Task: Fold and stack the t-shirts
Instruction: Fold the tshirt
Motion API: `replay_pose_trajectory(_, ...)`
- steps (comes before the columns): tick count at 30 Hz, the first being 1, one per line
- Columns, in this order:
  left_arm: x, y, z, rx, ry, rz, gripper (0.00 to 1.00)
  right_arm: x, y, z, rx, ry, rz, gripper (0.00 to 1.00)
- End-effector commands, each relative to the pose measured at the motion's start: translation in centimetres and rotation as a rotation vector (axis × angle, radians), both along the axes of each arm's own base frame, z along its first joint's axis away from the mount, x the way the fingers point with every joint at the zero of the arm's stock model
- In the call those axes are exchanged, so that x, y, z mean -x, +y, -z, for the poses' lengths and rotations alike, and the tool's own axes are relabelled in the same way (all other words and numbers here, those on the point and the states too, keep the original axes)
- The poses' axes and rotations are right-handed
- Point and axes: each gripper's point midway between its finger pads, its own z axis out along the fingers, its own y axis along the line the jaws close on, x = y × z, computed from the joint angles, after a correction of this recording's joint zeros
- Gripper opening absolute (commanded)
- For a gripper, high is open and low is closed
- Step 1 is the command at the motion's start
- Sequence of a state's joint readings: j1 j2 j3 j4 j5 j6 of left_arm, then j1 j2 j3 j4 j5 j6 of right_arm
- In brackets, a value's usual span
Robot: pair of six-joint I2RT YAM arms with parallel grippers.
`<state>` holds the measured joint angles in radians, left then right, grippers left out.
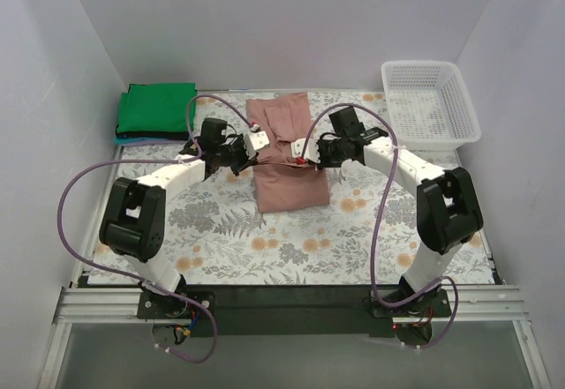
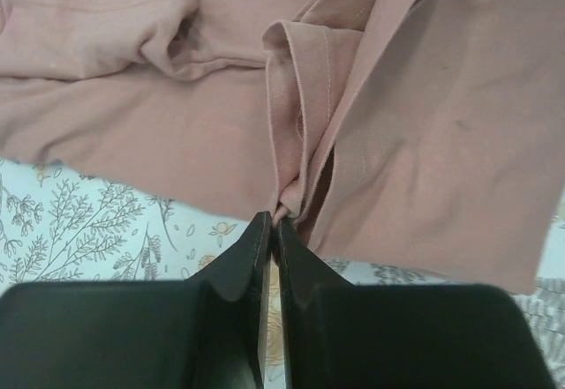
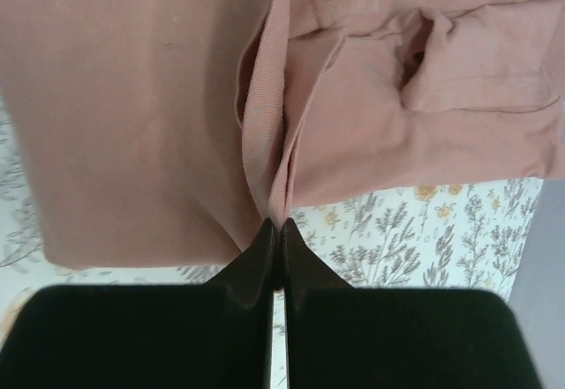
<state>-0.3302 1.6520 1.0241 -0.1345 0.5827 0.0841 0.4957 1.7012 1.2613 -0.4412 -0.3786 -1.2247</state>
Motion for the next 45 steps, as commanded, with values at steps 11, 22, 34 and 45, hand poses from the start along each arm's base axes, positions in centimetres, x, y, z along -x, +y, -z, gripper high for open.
replay_pose_trajectory(11, -7.1, 0.8, 0.8, 0.009, -0.093, -0.038, 0.0, -7.5, 1.4, 1.4, -0.021, -0.044, -0.002, 0.01)
replay_pose_trajectory(22, -8.6, 1.7, 2.3, -0.014, -0.077, -0.083, 0.0, -10.4, 2.3, 1.7, -0.054, -0.055, 0.04, 0.01)
replay_pose_trajectory(34, -11.9, 3.1, -1.6, 0.073, -0.106, -0.262, 0.43, -13.9, 1.3, -3.9, -0.166, -0.071, 0.272, 0.86)
replay_pose_trajectory(45, 2.3, -0.5, -4.3, 0.156, -0.055, -0.02, 0.52, 0.1, -1.1, -4.1, -0.113, -0.016, 0.1, 0.69)
